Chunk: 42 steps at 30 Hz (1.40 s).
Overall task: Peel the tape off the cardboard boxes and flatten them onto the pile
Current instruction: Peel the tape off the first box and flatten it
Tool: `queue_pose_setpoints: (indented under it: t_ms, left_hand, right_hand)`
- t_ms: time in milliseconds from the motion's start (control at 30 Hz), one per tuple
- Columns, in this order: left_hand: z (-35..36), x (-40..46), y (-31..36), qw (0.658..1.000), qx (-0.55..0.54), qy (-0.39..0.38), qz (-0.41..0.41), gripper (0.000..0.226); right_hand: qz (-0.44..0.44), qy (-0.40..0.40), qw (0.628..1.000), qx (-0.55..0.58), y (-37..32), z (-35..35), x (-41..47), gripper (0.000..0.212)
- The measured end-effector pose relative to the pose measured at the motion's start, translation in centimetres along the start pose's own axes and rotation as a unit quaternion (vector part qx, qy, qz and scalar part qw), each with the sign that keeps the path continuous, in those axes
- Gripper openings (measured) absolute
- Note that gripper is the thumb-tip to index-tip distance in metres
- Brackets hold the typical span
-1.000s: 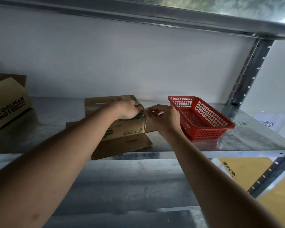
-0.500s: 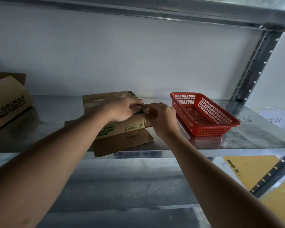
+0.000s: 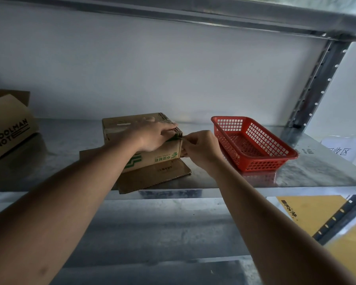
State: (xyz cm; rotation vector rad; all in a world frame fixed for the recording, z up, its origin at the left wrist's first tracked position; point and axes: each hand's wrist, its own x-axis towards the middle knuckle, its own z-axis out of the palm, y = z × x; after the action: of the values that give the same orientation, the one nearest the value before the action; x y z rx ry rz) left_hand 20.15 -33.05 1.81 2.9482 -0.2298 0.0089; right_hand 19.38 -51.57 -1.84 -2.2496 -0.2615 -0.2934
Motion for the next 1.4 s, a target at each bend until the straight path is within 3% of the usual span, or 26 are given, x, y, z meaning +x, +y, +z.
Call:
queue_pose_setpoints:
  t_ms: [100,200,267,333,400,467,567,767,967,1033,1233,1400]
  left_hand:
    - [0.1,0.1,0.2,1.0,0.017,0.011,-0.002,0.051]
    - [0.2,0.2,0.1,1.0,0.02,0.014,-0.003,0.05]
    - [0.3,0.3,0.0,1.0,0.027,0.014,0.004,0.051]
    - [0.4,0.4,-0.1,0.999,0.041,0.014,0.009,0.052]
    - [0.4,0.6,-0.2,0.999,0.042,0.015,0.009,0.052]
    - [0.5,0.6,-0.3,0.999,0.031,0.016,0.01,0.052]
    - [0.7,0.7,-0.4,0.999,0.024,0.017,0.014,0.051]
    - [0.6,0.8,-0.4,0.999,0.028,0.015,0.016,0.053]
    - [0.7,1.0,-0.5,0.999,0.041,0.01,0.015,0.053]
    - [0.8,1.1,-0.5,0.999,0.044,0.01,0.016,0.052]
    - [0.9,1.4,-0.8,0.999,0.043,0.017,0.008,0.048]
    - [1.0,1.3,-0.9,1.0,0.022,0.013,0.002,0.045]
  right_hand:
    - [-0.042,-0.035,0.988,-0.146,-1.1,-0.1,-0.4,0.028]
    - [-0.051,-0.037,0.981,-0.181,-1.2,0.0,-0.3,0.028]
    - [-0.038,0.003,0.989,-0.14,-0.9,0.2,-0.1,0.018]
    - [0.003,0.047,0.998,-0.028,-0.4,0.4,-0.2,0.03]
    - [0.015,0.071,0.997,0.034,-0.1,0.6,-0.2,0.025]
    - [-0.005,0.087,0.996,0.01,0.3,0.6,-0.1,0.011]
    - [-0.02,0.106,0.994,-0.033,0.6,0.5,-0.2,0.025]
    - [-0.039,0.142,0.988,-0.051,0.4,1.3,-0.1,0.021]
    - [-0.076,0.127,0.988,-0.049,0.0,1.6,-0.4,0.027]
    - [-0.079,0.129,0.987,-0.059,-0.1,1.5,-0.3,0.019]
    - [-0.132,0.094,0.971,-0.173,-0.3,1.6,-0.9,0.007]
    - [-0.126,0.085,0.98,-0.128,-0.1,1.8,-0.9,0.006]
